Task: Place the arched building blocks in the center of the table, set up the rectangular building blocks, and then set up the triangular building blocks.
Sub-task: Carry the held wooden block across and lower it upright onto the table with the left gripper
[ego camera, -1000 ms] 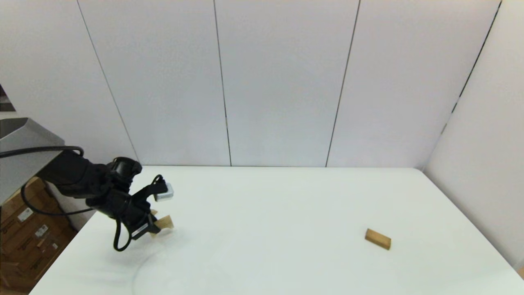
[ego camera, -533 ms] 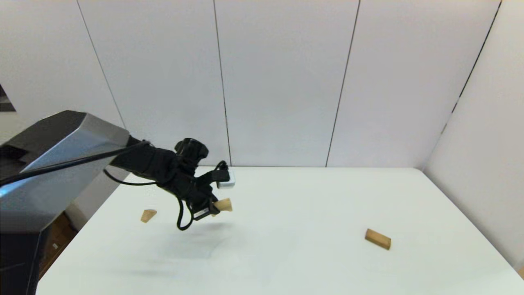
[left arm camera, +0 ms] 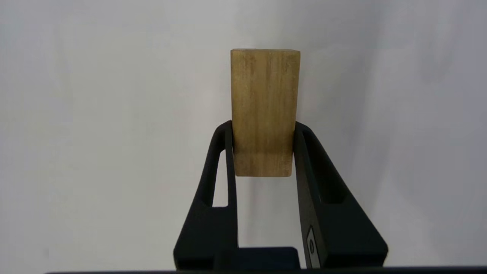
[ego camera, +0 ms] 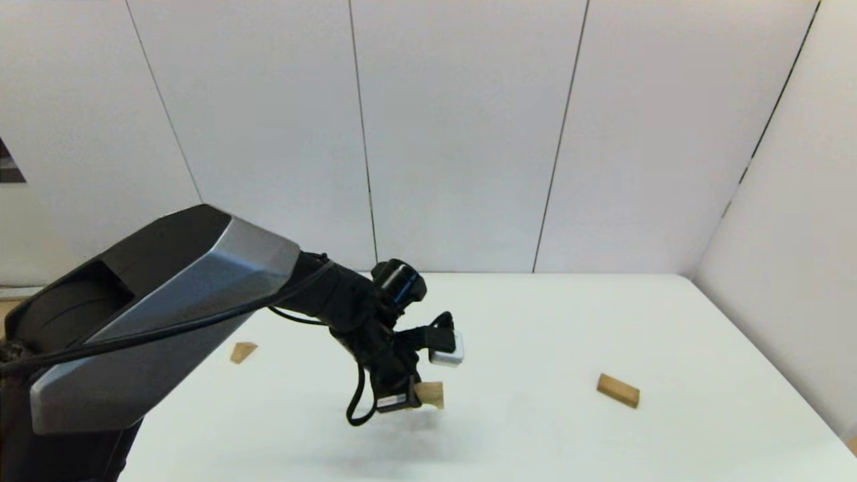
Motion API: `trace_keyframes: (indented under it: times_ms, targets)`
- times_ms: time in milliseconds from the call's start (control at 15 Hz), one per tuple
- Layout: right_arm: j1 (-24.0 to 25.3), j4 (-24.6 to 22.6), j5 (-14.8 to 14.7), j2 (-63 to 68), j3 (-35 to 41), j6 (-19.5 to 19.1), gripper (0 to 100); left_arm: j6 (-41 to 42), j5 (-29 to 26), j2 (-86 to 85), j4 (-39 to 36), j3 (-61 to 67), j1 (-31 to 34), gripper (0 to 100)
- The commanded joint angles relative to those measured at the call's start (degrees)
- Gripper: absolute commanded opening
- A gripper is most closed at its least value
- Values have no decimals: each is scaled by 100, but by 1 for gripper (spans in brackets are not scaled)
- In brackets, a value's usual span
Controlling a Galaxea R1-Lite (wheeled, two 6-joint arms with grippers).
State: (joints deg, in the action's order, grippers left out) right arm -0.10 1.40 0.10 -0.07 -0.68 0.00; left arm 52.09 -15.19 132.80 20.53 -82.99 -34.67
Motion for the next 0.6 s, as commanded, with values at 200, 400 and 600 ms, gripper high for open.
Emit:
trace_keyframes:
  times_ms: [200,400,600]
  targets:
    - [1,0,-1,7,-2,0,100,-410,16,360,-137,-33,-383,0]
    - [1,0,8,7,7,0,100,-568,25,554,-137,-208,-374,0]
    - [1,0,-1,7,-2,0,100,-691,34,641,-128,-367,-383,0]
